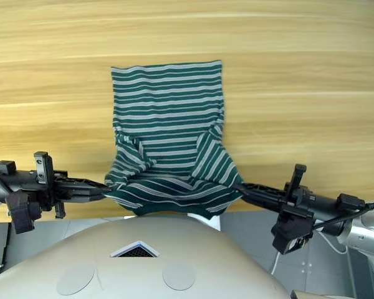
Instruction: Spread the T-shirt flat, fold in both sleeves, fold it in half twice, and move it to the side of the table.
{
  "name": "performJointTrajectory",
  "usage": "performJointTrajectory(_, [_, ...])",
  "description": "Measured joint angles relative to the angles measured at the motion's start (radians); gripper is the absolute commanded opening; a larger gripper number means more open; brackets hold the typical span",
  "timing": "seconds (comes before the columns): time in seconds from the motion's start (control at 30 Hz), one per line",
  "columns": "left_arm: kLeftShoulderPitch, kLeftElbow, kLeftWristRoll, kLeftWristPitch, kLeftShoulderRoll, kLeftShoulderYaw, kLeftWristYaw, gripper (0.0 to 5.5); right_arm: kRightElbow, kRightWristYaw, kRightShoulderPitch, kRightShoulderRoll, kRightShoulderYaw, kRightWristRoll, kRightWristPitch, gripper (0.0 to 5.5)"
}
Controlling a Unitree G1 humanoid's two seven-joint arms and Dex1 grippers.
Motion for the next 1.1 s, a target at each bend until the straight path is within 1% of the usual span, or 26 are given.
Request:
performJointTrajectory(0.03, [-0.012, 0.017, 0.002, 0.006, -0.010, 0.001, -0.005, 0.01, -0.001, 0.000, -0.013, 0.000, 0.002, 0.002, 0.008, 0.03])
performJointTrajectory(0.13, [-0.103, 0.133, 0.036, 0.077, -0.091, 0.001, -0.006, 0.01, 0.006, -0.012, -0.166, 0.017, 0.071, -0.036, 0.119, 0.03])
performJointTrajectory(0.2, [-0.177, 0.208, 0.047, 0.130, -0.155, 0.007, 0.004, 0.01, 0.031, -0.029, -0.329, 0.065, 0.165, -0.098, 0.267, 0.03])
performJointTrajectory(0.33, [-0.346, 0.365, 0.138, 0.236, -0.272, 0.038, 0.084, 0.01, 0.115, -0.095, -0.624, 0.164, 0.279, -0.250, 0.463, 0.03])
performJointTrajectory(0.47, [-0.511, 0.509, 0.223, 0.329, -0.380, 0.068, 0.177, 0.01, 0.294, -0.179, -0.911, 0.260, 0.388, -0.434, 0.547, 0.03])
performJointTrajectory(0.57, [-0.643, 0.642, 0.285, 0.379, -0.443, 0.081, 0.231, 0.01, 0.461, -0.231, -1.071, 0.310, 0.464, -0.530, 0.580, 0.03])
performJointTrajectory(0.6, [-0.665, 0.669, 0.304, 0.379, -0.454, 0.081, 0.239, 0.01, 0.490, -0.244, -1.093, 0.318, 0.474, -0.546, 0.580, 0.03])
performJointTrajectory(0.77, [-0.854, 0.981, 0.491, 0.357, -0.548, 0.057, 0.337, 0.01, 0.716, -0.332, -1.262, 0.398, 0.569, -0.642, 0.592, 0.03])
performJointTrajectory(0.9, [-0.948, 1.218, 0.593, 0.312, -0.621, 0.023, 0.376, 0.01, 0.880, -0.390, -1.341, 0.445, 0.640, -0.701, 0.584, 0.03])
performJointTrajectory(1.0, [-1.011, 1.365, 0.642, 0.284, -0.666, 0.014, 0.407, 0.01, 1.010, -0.439, -1.396, 0.484, 0.684, -0.727, 0.585, 0.03])
performJointTrajectory(1.1, [-1.044, 1.459, 0.667, 0.272, -0.705, 0.014, 0.419, 0.01, 1.125, -0.493, -1.435, 0.520, 0.725, -0.758, 0.589, 0.03])
